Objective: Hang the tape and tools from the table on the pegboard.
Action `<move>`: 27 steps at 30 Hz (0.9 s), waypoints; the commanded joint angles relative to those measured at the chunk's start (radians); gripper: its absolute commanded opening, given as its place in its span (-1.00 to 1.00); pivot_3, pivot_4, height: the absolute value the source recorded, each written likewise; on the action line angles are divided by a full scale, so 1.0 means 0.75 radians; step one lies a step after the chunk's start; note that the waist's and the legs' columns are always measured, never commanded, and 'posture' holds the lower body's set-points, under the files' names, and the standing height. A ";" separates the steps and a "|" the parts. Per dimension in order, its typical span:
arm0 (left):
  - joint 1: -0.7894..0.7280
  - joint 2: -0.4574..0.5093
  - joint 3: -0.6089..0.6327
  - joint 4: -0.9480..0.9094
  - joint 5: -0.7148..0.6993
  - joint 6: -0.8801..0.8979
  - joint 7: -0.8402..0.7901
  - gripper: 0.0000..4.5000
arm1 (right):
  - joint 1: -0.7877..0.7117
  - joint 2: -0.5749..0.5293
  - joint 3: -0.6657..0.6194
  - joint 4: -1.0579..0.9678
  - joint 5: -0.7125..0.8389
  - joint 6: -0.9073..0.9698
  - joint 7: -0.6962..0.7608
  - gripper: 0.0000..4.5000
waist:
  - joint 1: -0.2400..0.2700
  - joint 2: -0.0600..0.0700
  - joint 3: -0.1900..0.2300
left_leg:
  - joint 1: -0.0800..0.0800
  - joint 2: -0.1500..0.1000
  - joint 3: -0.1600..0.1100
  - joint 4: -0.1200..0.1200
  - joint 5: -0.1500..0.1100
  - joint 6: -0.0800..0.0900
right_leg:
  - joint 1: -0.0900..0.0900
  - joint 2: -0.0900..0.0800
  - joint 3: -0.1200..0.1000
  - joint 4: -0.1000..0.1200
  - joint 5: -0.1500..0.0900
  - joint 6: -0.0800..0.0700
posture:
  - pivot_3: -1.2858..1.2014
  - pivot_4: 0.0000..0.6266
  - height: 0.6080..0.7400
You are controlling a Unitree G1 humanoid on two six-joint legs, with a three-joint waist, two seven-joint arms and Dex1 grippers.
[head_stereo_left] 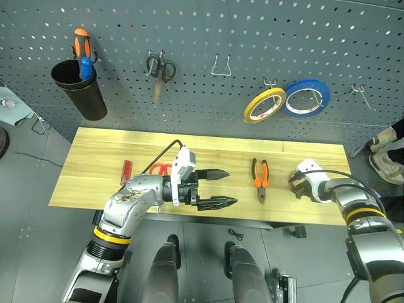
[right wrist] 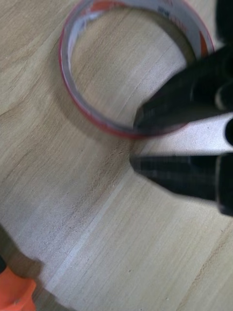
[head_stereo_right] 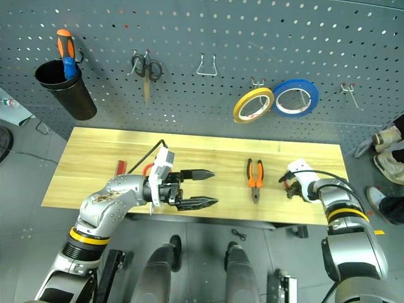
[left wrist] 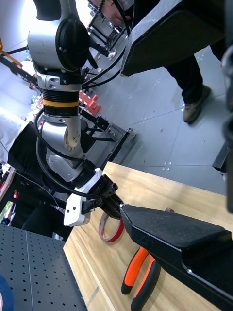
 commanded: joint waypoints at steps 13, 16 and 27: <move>-0.081 -0.030 0.125 -0.118 -0.267 0.226 0.085 1.00 | 0.758 -0.155 -0.393 -1.343 -0.024 0.101 -0.355 -0.98 | 0.023 0.002 -0.001 | -0.003 -0.004 -0.001 0.001 -0.001 -0.002 | -0.002 -0.003 0.000 0.003 -0.002 0.006 | 0.01 0.05 1.00; -0.130 -0.048 0.163 -0.130 -0.371 0.326 0.126 1.00 | 0.881 -0.132 -0.535 -1.637 -0.078 0.160 -0.487 -0.98 | 0.010 0.002 -0.002 | -0.003 -0.004 -0.001 0.004 -0.001 -0.003 | -0.003 -0.003 0.001 0.004 -0.002 0.008 | 0.01 0.05 1.00; -0.406 -0.266 0.325 0.058 -0.586 0.403 0.346 1.00 | 0.621 -0.148 -0.542 -1.624 -0.169 0.072 -0.684 -0.98 | -0.014 0.000 -0.003 | -0.004 -0.005 -0.001 0.007 0.001 -0.004 | -0.001 -0.003 0.003 0.001 0.006 0.009 | -0.02 -0.01 1.00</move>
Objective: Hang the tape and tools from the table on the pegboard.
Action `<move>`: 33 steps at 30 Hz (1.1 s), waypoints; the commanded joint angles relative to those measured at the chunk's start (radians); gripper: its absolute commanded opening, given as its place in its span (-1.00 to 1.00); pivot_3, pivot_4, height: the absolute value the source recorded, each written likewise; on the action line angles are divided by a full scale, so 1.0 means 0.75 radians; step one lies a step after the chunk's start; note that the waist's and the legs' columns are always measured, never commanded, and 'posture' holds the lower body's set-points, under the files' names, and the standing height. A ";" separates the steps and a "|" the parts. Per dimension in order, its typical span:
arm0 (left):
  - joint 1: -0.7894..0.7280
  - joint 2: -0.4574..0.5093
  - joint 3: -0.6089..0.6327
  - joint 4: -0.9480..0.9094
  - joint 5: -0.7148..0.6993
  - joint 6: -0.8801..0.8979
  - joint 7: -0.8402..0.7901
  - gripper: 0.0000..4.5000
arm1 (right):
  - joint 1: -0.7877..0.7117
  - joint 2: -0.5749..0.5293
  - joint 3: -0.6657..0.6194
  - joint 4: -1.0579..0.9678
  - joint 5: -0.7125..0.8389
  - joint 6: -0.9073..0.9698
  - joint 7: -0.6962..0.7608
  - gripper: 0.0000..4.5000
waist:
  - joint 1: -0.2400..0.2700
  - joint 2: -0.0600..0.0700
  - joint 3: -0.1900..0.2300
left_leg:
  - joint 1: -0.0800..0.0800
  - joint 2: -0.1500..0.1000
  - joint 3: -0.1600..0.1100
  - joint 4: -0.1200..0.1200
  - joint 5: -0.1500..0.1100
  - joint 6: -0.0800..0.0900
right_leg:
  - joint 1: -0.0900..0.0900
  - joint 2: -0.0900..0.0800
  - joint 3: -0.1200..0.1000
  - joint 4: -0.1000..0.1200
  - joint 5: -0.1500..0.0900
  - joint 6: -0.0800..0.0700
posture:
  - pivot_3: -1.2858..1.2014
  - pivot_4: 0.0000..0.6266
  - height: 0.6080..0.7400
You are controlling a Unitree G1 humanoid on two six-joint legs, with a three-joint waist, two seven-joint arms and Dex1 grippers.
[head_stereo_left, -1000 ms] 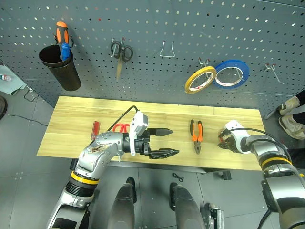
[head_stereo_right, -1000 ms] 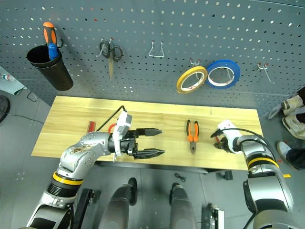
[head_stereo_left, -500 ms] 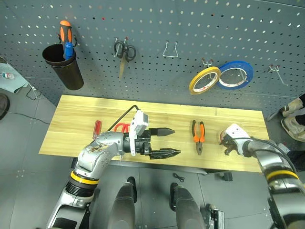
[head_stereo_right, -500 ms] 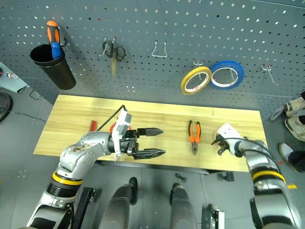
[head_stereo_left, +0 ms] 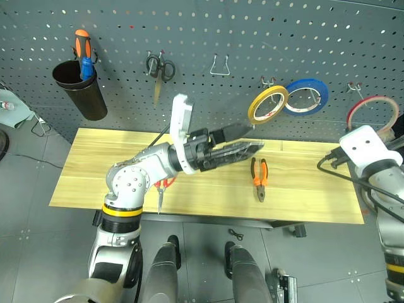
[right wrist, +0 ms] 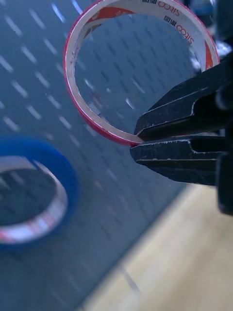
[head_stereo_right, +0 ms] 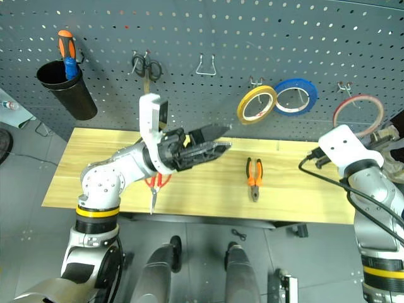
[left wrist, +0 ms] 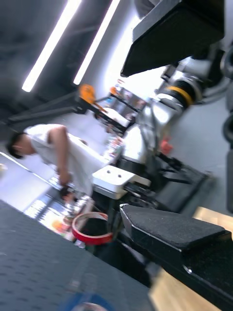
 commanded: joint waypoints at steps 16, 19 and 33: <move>-0.058 -0.030 -0.007 0.064 -0.003 -0.042 -0.036 1.00 | -0.395 -0.034 -0.021 0.651 0.254 -0.045 0.093 -0.03 | 0.005 0.000 0.000 | -0.003 -0.001 0.000 -0.001 0.000 0.000 | -0.001 0.000 0.000 -0.001 0.002 -0.002 | 0.00 -0.01 1.00; -0.056 -0.027 -0.011 0.062 0.003 -0.045 -0.044 1.00 | -0.338 -0.030 -0.031 0.594 0.266 -0.022 0.092 0.42 | 0.005 0.000 0.000 | -0.003 -0.001 0.000 0.000 0.000 0.000 | -0.001 0.000 0.000 -0.001 0.002 -0.001 | 0.01 0.00 1.00; 0.376 0.428 0.020 -0.123 0.063 0.031 -0.173 1.00 | -0.015 0.246 0.173 -0.169 0.569 0.914 0.248 0.99 | -0.031 0.000 -0.001 | -0.002 0.001 -0.001 -0.001 0.002 -0.002 | -0.005 0.001 0.001 0.004 0.003 -0.001 | 0.01 0.06 1.00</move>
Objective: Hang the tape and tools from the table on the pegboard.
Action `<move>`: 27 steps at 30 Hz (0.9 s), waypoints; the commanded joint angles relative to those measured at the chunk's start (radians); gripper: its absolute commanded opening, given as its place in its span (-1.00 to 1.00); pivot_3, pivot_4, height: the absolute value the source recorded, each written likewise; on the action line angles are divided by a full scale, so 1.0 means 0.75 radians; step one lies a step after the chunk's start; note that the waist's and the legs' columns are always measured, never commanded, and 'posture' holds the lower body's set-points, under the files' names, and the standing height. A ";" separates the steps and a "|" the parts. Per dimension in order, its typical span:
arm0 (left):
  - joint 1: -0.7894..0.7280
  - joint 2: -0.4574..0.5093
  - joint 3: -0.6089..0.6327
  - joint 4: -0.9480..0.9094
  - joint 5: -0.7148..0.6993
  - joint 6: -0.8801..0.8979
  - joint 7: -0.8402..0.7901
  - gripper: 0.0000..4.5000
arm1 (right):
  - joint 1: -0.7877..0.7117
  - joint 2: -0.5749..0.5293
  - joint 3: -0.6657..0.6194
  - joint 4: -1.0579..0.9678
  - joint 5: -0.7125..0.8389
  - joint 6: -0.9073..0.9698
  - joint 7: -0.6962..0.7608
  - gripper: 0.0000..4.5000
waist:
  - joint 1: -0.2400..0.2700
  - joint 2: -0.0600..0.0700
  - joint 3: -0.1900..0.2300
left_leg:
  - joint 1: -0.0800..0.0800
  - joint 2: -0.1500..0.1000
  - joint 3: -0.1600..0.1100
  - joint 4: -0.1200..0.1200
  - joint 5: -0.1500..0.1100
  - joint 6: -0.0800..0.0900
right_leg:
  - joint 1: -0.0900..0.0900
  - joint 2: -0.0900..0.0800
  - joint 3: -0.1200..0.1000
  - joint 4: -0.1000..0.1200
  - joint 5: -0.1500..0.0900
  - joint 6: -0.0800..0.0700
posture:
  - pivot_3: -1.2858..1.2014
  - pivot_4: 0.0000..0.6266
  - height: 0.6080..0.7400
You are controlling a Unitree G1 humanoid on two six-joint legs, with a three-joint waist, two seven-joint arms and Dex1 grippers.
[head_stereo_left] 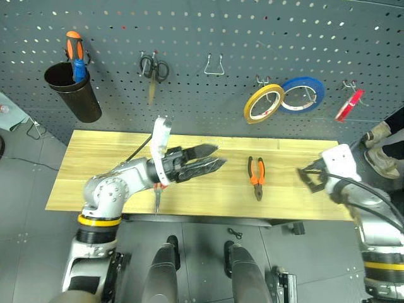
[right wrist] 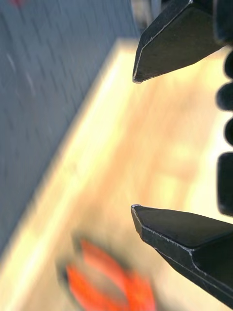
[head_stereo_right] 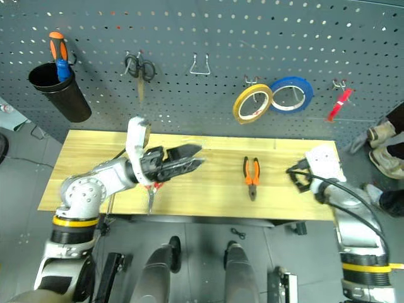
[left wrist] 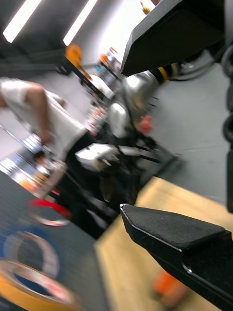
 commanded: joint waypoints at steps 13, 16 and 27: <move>0.328 0.289 0.122 -0.174 -0.006 -0.007 -0.101 1.00 | -0.505 0.266 0.203 0.470 0.067 0.408 -0.128 0.99 | 0.055 -0.001 -0.001 | -0.009 0.001 0.001 -0.002 0.002 0.002 | -0.009 0.000 -0.001 -0.001 -0.001 -0.018 | 0.09 0.11 1.00; 0.345 0.274 0.137 -0.212 -0.025 0.009 -0.063 1.00 | -0.573 0.293 0.188 0.619 0.052 0.352 -0.173 0.99 | 0.066 -0.001 -0.001 | -0.016 0.001 0.001 -0.001 0.003 0.002 | -0.014 0.000 -0.001 -0.002 0.006 -0.009 | 0.10 0.12 1.00; 0.382 0.285 0.165 -0.256 -0.056 0.018 -0.020 1.00 | -0.619 0.315 0.156 0.763 0.034 0.304 -0.251 0.99 | 0.077 -0.001 -0.001 | -0.016 0.001 0.000 -0.002 0.003 0.002 | -0.015 0.000 -0.002 -0.001 0.006 -0.009 | 0.12 0.12 1.00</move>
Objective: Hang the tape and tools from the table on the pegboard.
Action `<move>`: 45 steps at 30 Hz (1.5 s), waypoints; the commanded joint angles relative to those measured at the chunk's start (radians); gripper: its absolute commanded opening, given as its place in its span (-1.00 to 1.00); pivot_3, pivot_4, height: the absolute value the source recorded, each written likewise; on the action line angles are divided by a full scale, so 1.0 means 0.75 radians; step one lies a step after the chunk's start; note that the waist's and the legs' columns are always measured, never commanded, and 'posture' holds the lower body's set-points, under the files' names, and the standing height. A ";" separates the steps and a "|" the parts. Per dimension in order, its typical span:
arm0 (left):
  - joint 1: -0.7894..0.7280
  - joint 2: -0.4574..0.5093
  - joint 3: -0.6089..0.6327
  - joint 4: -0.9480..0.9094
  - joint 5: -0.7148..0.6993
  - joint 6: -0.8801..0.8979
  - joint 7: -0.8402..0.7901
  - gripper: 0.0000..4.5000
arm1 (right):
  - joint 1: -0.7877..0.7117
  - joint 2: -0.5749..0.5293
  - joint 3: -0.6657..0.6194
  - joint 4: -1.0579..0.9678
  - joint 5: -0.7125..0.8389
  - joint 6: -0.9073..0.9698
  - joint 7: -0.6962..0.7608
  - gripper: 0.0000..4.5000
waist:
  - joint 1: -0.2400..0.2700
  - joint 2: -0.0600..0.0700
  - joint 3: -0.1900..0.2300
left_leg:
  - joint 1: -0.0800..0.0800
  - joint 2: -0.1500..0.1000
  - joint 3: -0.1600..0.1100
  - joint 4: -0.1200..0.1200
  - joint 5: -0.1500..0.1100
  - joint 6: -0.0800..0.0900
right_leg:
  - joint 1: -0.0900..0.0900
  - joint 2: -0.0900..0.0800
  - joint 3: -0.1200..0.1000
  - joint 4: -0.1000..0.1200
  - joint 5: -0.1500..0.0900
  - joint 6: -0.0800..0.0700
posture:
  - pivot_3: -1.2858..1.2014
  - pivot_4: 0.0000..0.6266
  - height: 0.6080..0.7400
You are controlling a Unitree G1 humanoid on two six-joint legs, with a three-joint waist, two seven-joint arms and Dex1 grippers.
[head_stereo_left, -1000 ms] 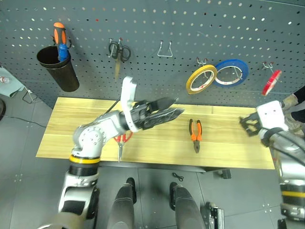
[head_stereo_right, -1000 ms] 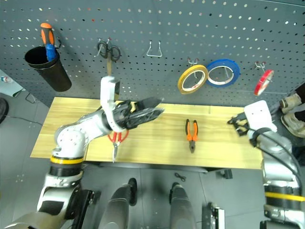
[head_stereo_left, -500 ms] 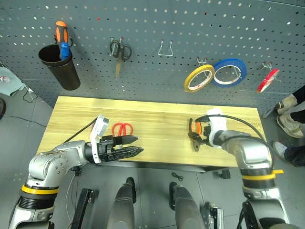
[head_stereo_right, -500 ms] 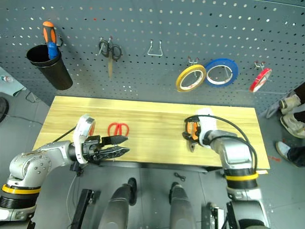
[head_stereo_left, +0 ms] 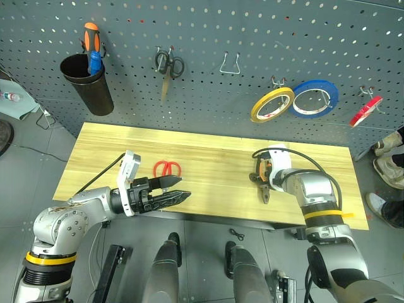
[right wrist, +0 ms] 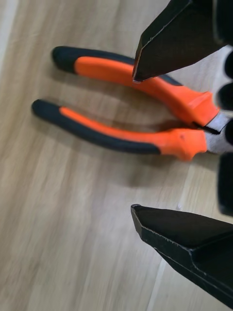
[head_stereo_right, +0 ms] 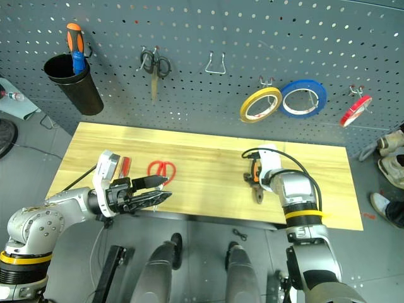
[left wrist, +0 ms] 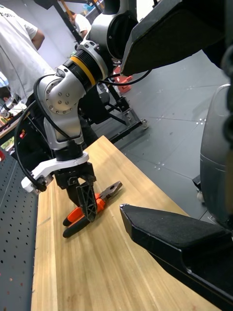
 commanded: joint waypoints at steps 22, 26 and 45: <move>-0.052 0.027 -0.003 -0.005 -0.017 0.002 -0.034 1.00 | -0.073 0.038 -0.178 0.108 0.041 0.058 -0.125 0.99 | -0.002 0.000 0.000 | 0.000 0.000 0.000 -0.001 0.000 0.000 | -0.001 0.000 0.000 0.000 0.000 0.000 | 0.10 0.16 1.00; -0.049 0.026 -0.009 -0.012 -0.022 0.002 -0.033 1.00 | -0.091 0.035 -0.152 0.200 0.030 -0.013 -0.095 0.99 | -0.001 0.000 0.000 | 0.000 0.000 0.000 -0.001 0.000 0.000 | 0.000 0.000 0.000 -0.001 0.000 0.000 | 0.10 0.16 1.00; -0.113 -0.003 0.119 -0.004 -0.164 0.042 0.079 1.00 | 0.074 0.012 -0.028 -0.581 0.166 -0.173 0.204 0.21 | -0.001 0.001 0.001 | -0.008 0.000 0.000 -0.002 0.000 0.000 | -0.010 0.000 0.000 0.001 -0.001 0.001 | 0.12 0.14 1.00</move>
